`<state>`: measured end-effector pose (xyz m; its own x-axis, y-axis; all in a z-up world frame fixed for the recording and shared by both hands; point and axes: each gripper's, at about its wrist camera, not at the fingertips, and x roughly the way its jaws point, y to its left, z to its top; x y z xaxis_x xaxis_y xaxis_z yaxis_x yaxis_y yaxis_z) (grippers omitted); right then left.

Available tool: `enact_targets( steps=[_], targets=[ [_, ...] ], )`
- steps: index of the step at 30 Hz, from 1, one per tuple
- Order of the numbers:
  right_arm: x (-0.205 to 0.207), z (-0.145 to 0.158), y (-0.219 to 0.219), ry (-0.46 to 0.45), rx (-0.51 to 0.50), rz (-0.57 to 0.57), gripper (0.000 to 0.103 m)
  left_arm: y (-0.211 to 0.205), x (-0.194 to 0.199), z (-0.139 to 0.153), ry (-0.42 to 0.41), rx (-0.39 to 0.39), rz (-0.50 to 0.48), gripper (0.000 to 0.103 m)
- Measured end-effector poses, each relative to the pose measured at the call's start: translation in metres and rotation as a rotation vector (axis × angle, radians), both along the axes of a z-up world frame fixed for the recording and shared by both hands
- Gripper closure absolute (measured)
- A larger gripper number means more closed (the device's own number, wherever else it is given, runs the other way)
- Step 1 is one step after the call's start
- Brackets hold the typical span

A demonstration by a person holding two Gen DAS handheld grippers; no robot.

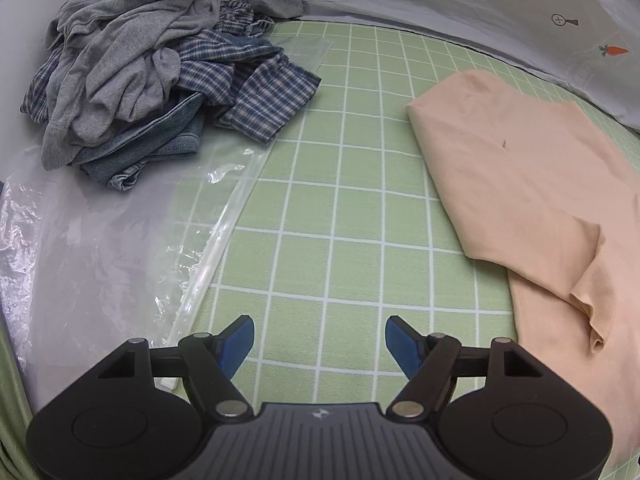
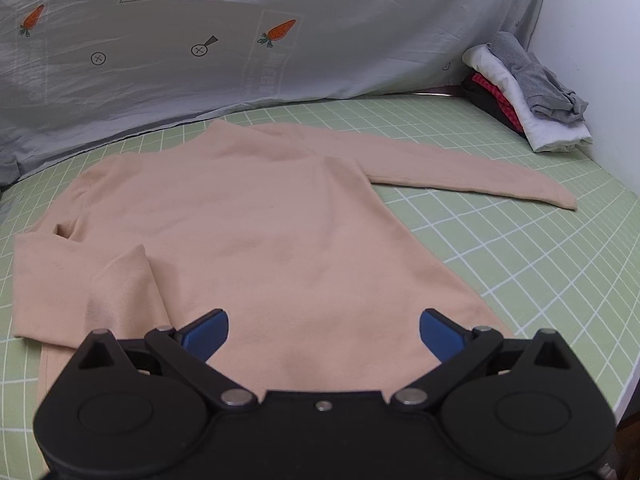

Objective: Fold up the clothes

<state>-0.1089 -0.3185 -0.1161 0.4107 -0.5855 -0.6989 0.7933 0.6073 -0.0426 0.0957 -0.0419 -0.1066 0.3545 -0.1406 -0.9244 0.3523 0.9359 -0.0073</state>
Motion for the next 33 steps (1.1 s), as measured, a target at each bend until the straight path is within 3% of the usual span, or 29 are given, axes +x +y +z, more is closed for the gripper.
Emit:
enact_targets(
  steps=[6,12,16,20,24,25,33],
  targets=[
    [0.031,-0.001,0.011,-0.031,0.010,0.036,0.000,0.007,0.019,-0.016,0.041,-0.003,0.037,0.030],
    [0.054,-0.009,0.021,-0.068,0.084,0.108,0.002,0.013,0.022,-0.027,0.075,-0.016,0.045,0.030],
    [0.074,-0.016,0.032,-0.057,0.122,0.188,0.009,0.011,0.023,-0.029,0.078,-0.017,0.034,0.026],
    [0.091,-0.023,0.038,-0.028,0.138,0.248,0.030,0.009,0.019,-0.026,0.060,-0.028,0.040,0.026],
    [0.096,-0.026,0.036,0.003,0.138,0.307,0.077,0.007,0.008,-0.018,0.027,-0.031,0.059,0.026],
    [0.097,-0.025,0.036,0.016,0.121,0.325,0.094,0.005,0.003,-0.015,0.018,-0.029,0.070,0.026],
    [0.074,0.006,0.004,-0.032,0.113,0.459,0.096,-0.023,-0.041,0.002,0.005,-0.031,0.165,0.026]
  ],
)
